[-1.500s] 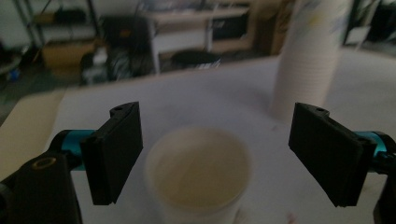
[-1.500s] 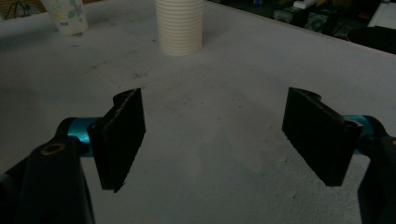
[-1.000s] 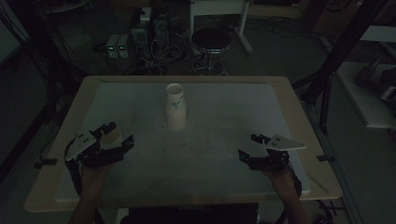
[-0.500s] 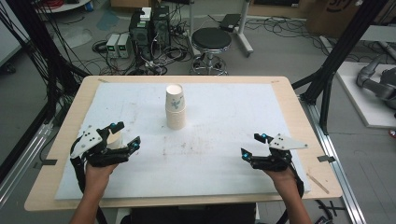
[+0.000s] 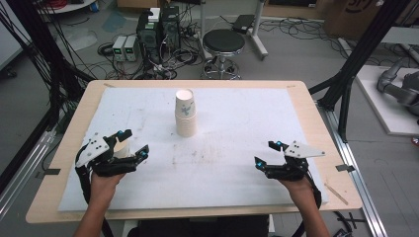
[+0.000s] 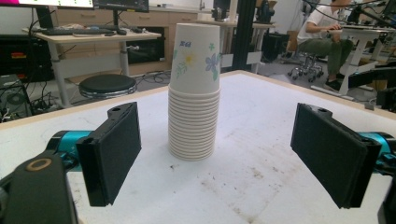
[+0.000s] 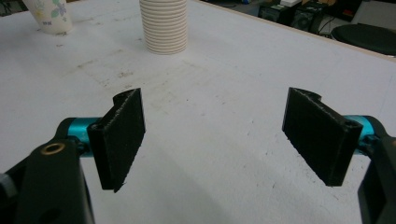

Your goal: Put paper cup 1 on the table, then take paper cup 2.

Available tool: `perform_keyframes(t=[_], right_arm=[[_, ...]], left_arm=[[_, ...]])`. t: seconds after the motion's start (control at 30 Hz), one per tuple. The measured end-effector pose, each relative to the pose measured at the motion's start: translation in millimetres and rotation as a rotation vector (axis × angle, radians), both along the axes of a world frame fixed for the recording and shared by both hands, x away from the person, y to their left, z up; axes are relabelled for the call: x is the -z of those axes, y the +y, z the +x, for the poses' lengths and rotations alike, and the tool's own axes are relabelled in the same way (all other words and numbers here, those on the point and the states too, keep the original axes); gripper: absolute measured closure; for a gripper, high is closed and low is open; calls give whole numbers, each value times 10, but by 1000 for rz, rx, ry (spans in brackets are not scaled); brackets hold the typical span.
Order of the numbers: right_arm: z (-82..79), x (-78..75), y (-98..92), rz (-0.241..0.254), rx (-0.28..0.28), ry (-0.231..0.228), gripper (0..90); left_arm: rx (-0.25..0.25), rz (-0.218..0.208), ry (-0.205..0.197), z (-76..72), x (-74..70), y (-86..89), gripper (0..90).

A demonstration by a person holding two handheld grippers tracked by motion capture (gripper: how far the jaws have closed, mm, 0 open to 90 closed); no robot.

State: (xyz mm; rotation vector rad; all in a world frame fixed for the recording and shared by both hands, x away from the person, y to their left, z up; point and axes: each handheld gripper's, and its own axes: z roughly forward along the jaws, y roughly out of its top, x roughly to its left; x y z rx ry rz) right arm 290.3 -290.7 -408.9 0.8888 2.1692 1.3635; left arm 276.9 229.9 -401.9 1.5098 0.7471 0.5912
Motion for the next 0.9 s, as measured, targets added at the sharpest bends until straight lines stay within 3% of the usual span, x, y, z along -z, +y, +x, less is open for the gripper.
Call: perform_keyframes(t=[0.9], right_arm=[[-8, -4, 8, -3, -14, 1, 217]], left_arm=[[24, 29, 33, 40, 33, -89, 160]])
